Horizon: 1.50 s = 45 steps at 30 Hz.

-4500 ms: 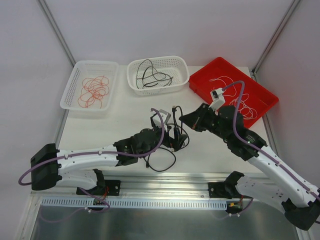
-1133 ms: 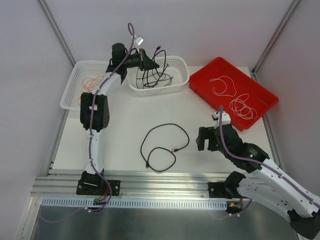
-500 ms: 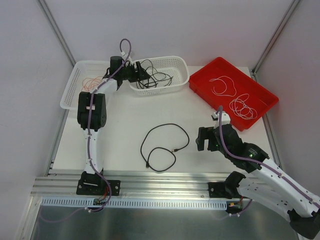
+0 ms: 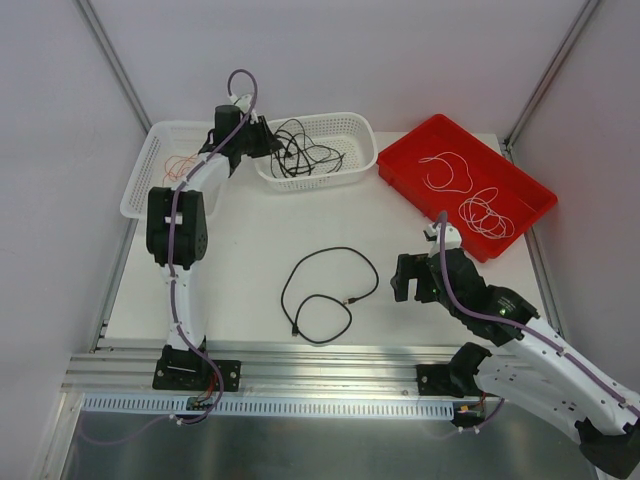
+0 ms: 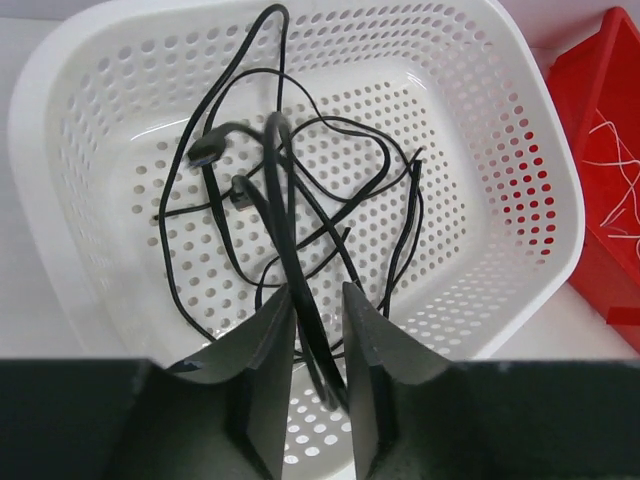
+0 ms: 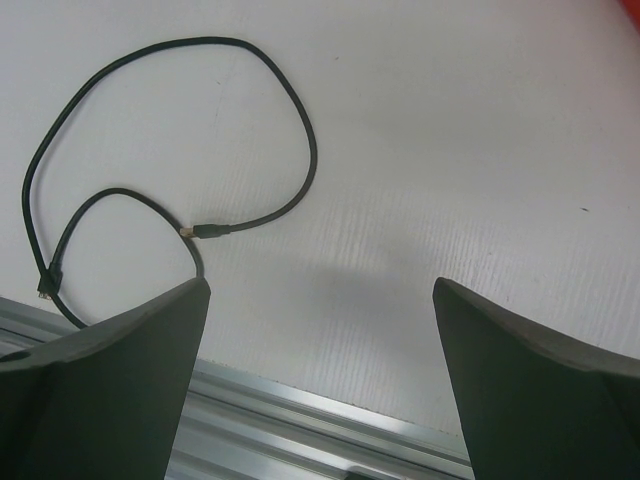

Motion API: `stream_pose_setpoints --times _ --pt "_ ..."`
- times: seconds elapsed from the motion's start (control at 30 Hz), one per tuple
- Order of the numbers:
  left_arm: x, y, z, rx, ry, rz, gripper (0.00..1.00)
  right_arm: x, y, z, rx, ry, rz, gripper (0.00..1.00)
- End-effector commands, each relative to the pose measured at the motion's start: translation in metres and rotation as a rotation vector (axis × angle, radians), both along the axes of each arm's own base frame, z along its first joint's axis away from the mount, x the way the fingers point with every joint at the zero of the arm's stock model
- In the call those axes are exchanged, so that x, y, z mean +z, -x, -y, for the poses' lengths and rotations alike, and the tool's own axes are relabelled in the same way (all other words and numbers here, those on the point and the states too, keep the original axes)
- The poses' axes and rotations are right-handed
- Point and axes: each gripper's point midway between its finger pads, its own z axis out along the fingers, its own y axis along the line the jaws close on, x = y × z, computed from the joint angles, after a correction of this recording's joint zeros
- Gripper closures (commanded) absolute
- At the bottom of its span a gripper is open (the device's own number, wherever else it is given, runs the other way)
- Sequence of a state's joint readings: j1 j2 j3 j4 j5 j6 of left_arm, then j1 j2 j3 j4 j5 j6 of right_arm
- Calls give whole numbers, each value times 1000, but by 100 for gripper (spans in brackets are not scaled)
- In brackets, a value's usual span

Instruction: Untangle the cables

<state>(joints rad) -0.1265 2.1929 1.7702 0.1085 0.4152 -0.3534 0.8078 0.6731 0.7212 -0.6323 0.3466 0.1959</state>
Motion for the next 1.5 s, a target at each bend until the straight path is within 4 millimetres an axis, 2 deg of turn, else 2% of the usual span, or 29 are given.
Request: stream_pose_setpoints --times 0.0,0.07,0.1,0.2,0.3,0.4,0.43,0.5,0.6,0.63,0.67,0.77,0.87,0.9,0.97,1.0,1.03,1.07,1.1,1.13,1.17,1.23,1.27,1.3,1.33,1.37,1.4,1.47 --pt "29 2 17 -20 12 42 77 5 0 -5 5 -40 13 1" --pt "30 2 27 -40 36 35 85 6 0 -5 3 -44 11 1" --pt "23 2 31 -39 53 10 91 6 0 -5 3 -44 13 1" --pt "16 0 41 -52 85 -18 99 5 1 -5 4 -45 11 1" --pt "7 2 51 -84 97 -39 100 5 1 -4 4 -46 10 1" --pt "1 0 48 -78 67 -45 99 5 2 -3 0 -44 12 1" --pt "-4 -1 42 -52 37 -51 93 4 2 -2 -2 -41 11 1" --pt "-9 -7 19 60 -48 -46 79 3 2 -1 -4 -39 11 1" --pt "-6 -12 -4 147 -120 -22 62 2 2 0 -7 -38 10 1" --pt "-5 -13 -5 151 -134 -15 57 2 3 -1 -7 -38 9 1" --pt "-1 -14 -8 156 -146 -2 47 2 3 0 -6 -37 9 1" --pt "14 -13 -9 151 -168 37 31 2 2 0 -9 -38 10 1" --pt "37 -10 -10 154 -189 85 19 3 3 -1 -4 -42 9 1" --pt "52 -7 -9 151 -201 116 12 3 3 -1 -7 -43 9 1" --pt "67 -3 -7 163 -223 149 7 3 3 -1 -5 -45 8 1" --pt "83 2 -8 167 -238 182 2 4 3 -1 -4 -45 9 1" --pt "90 5 -7 169 -248 197 1 5 4 -1 -3 -48 11 1" --pt "93 12 -3 176 -277 195 1 5 4 0 -6 -46 11 1" --pt "108 19 -2 173 -300 227 1 5 4 0 -6 -47 12 1" --pt "112 26 1 165 -312 235 1 5 4 0 -8 -45 12 1" --pt "129 33 -3 199 -329 262 1 4 4 0 -9 -44 10 1" --pt "125 51 9 172 -353 252 1 1 4 0 -6 -36 -2 1" --pt "140 61 8 183 -350 270 1 0 4 -1 -3 -36 -6 1" --pt "129 75 19 155 -361 244 1 -2 5 -3 1 -38 -15 1" --pt "123 86 21 144 -374 221 1 -2 6 -5 10 -44 -24 2" --pt "133 100 24 141 -370 230 1 -2 6 -7 14 -50 -25 2" --pt "114 117 34 112 -387 189 1 -3 6 -9 15 -58 -30 3" --pt "108 146 37 114 -363 128 1 -4 6 -13 29 -65 -38 3"
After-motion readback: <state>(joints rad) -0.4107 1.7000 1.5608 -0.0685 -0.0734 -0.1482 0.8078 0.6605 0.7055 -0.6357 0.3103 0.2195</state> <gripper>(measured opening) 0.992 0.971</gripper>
